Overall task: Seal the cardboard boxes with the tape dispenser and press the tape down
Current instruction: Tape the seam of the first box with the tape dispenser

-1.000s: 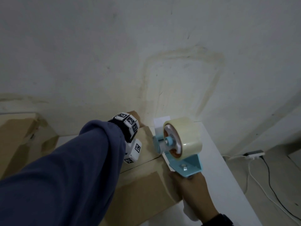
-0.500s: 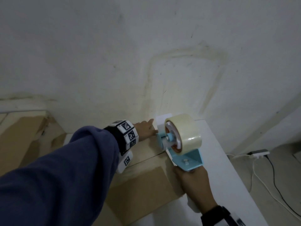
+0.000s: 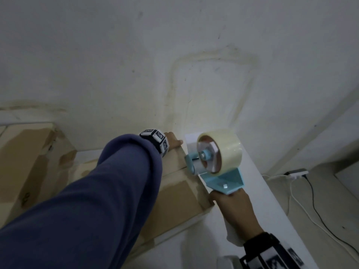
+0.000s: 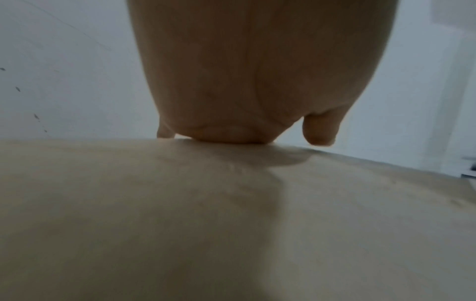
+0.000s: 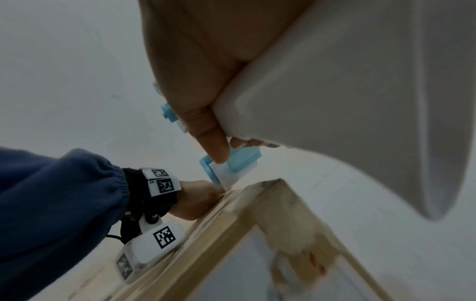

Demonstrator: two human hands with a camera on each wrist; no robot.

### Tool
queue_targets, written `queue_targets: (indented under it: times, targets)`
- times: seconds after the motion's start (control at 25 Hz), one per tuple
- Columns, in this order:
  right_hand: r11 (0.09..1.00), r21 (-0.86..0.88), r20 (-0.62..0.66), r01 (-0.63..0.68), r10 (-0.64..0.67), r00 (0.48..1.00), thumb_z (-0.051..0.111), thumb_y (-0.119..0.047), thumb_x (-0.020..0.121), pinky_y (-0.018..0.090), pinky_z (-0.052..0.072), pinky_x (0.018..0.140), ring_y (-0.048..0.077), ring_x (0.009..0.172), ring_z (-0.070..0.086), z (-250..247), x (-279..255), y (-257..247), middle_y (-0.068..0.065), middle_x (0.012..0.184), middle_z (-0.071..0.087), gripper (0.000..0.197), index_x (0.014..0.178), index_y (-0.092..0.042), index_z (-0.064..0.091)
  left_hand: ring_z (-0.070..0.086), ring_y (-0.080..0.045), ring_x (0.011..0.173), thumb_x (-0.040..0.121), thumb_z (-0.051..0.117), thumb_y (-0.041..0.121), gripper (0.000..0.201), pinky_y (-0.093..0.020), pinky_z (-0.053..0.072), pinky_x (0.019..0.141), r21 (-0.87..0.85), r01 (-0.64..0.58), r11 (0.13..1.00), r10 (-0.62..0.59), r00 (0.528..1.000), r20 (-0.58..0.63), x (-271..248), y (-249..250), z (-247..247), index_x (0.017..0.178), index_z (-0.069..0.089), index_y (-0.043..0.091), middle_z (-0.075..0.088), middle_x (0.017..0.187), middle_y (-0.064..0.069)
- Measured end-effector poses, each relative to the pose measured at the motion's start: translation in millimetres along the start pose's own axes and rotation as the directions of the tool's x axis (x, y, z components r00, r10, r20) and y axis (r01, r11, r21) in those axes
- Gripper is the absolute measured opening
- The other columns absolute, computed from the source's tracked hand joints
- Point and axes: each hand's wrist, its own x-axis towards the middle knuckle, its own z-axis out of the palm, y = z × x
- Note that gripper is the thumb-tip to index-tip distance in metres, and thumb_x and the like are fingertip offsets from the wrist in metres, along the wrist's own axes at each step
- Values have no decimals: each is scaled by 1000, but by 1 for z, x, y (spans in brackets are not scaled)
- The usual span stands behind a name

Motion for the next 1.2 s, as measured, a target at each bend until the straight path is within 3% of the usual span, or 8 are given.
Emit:
queue_targets:
  times: [0.2,0.4,0.6,0.68,0.8,0.96,1.04,1.2]
  targets:
    - [987,156,-35,-22,28,999,77,-7,66,31,49,57,6,58,60,2,-32,32,-7,67,69,15,75,-13,66,48,-35,122,95,40,43,55,-35,35,96,104,34,994,-32,999,-15,-10,-1,0,131,44,2,49,135,-20]
    - [989,126,-143,80,-62,988,78,-6,71,6,41,47,0,56,59,24,-32,46,-3,69,63,24,73,-17,57,38,-31,131,96,41,37,55,-45,28,111,257,49,965,-11,989,-149,-52,10,-9,143,27,11,36,145,-14]
    - [993,108,-150,43,-27,988,74,-8,75,27,44,55,24,60,56,33,-26,41,12,67,61,26,64,-15,51,23,-29,141,92,46,37,69,-44,22,113,300,-191,935,215,975,-52,-149,13,11,147,15,10,19,154,-13]
    - [994,91,-134,52,-40,990,73,-8,75,36,51,62,31,69,61,38,-17,34,14,75,65,20,68,-14,55,1,-28,147,82,58,48,97,-45,10,118,246,-129,960,134,991,-4,-171,8,42,149,-2,11,-1,158,-11]
    - [996,18,-49,90,-89,995,69,-6,75,51,55,74,36,83,66,47,-5,18,17,86,69,7,78,-7,62,-14,-31,146,66,64,66,127,-52,-1,116,226,-45,973,57,997,-47,-168,9,79,148,-15,11,-15,157,-11]
    - [999,26,64,37,-39,997,70,-13,72,41,56,60,30,65,64,44,2,-3,12,74,68,16,79,-2,62,-13,-29,146,78,48,68,112,-53,-2,116,186,35,982,9,974,-228,-147,9,94,147,-18,9,-15,158,-11]
    - [998,51,99,33,-38,994,68,-10,74,32,47,52,23,56,53,34,1,-9,10,68,60,17,85,2,62,-9,-27,147,82,46,66,106,-51,1,117,162,43,986,3,962,-275,-144,8,94,147,-15,10,-11,159,-9]
    - [999,31,106,17,-20,994,68,-9,72,33,48,61,17,62,53,12,-17,-2,1,67,60,10,74,-13,59,-8,-30,147,83,43,66,102,-52,1,117,187,70,980,-11,955,-298,-143,8,96,148,-15,11,-12,158,-10]
